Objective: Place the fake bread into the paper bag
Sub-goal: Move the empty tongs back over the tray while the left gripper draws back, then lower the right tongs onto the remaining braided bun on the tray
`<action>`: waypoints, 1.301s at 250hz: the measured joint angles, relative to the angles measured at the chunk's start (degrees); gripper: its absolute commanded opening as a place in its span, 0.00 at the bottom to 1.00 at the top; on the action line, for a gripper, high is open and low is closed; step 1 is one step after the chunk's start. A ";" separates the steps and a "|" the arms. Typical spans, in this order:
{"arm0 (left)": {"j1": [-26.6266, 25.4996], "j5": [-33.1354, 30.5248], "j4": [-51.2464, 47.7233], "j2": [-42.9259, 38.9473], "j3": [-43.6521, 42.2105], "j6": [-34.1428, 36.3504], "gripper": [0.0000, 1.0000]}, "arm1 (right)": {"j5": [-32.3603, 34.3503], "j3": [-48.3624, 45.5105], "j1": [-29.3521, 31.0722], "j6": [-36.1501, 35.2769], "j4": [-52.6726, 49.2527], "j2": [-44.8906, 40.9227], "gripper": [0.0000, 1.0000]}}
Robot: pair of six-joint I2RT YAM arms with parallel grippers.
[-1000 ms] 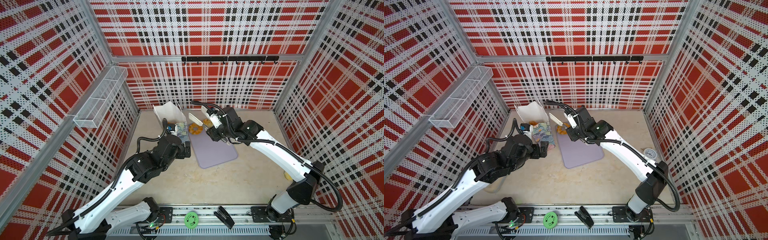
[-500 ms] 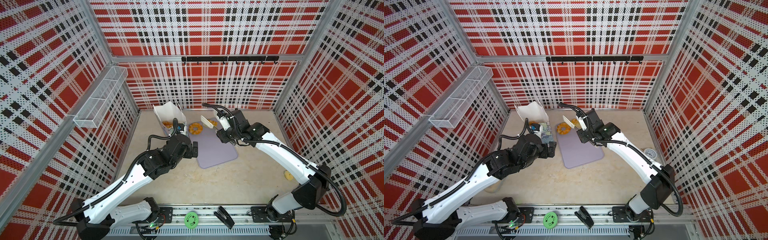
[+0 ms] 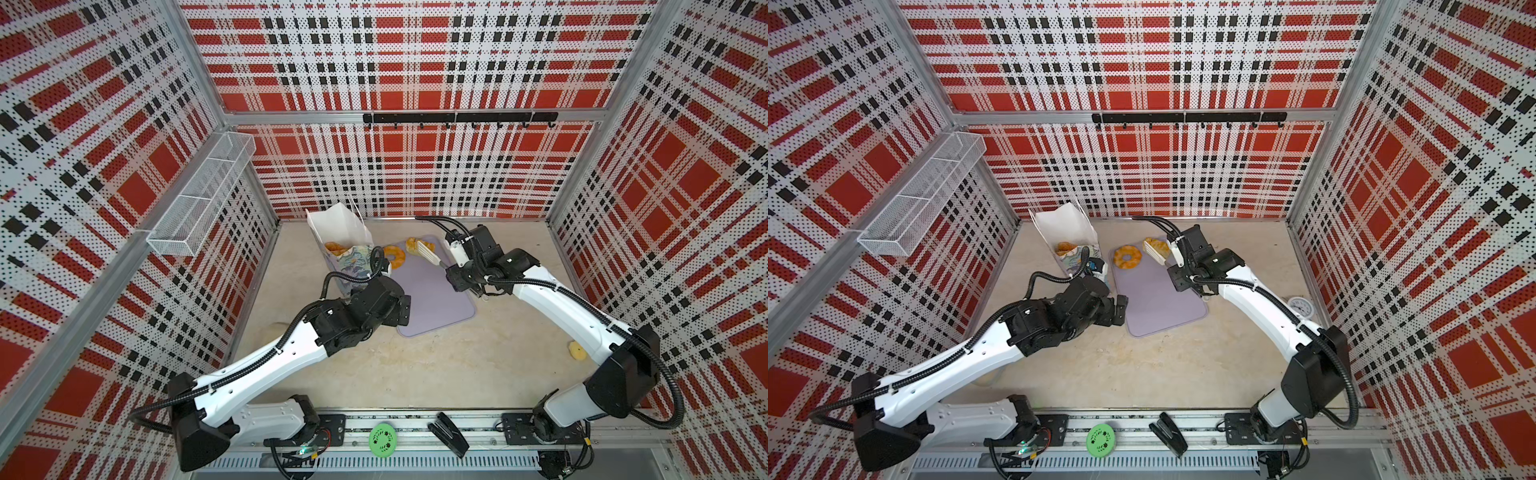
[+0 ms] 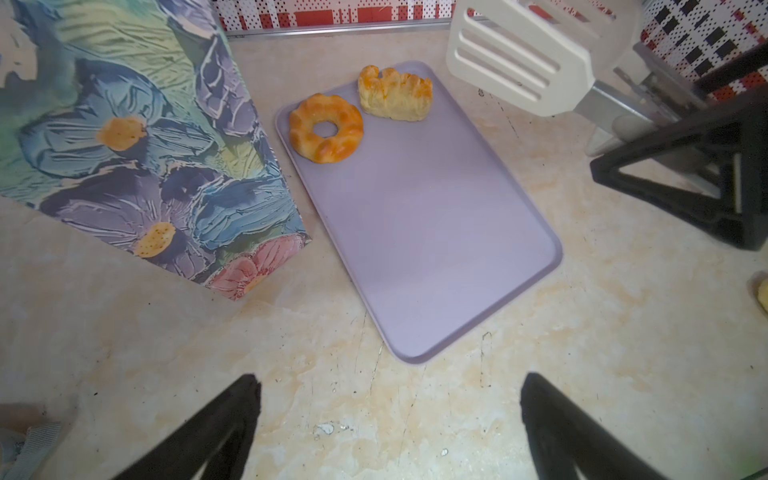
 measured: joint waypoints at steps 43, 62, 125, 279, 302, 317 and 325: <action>-0.63 0.48 0.87 1.29 -0.57 -0.85 0.99 | 0.81 -0.81 -0.90 -1.36 0.11 0.63 0.57; -0.83 0.98 1.38 1.73 -0.92 -1.20 0.99 | 1.09 -0.98 -1.33 -2.34 0.17 1.66 0.56; -0.94 2.64 2.84 2.67 -3.02 -2.16 0.99 | 0.61 -1.55 -4.20 -6.01 1.44 5.92 0.56; -1.09 9.01 4.92 10.64 -3.34 -4.72 1.00 | -0.63 2.51 -8.24 -16.65 6.10 20.92 0.53; -1.16 9.51 5.29 11.87 -3.34 -5.09 0.99 | -0.74 4.00 -8.76 -17.49 7.28 22.60 0.53; -1.27 9.99 5.57 12.52 -3.34 -5.20 0.99 | -0.87 4.59 -9.05 -18.12 8.15 23.43 0.53; -1.38 10.19 5.73 12.81 -3.32 -5.25 0.99 | -1.01 4.79 -9.20 -18.47 8.52 23.87 0.53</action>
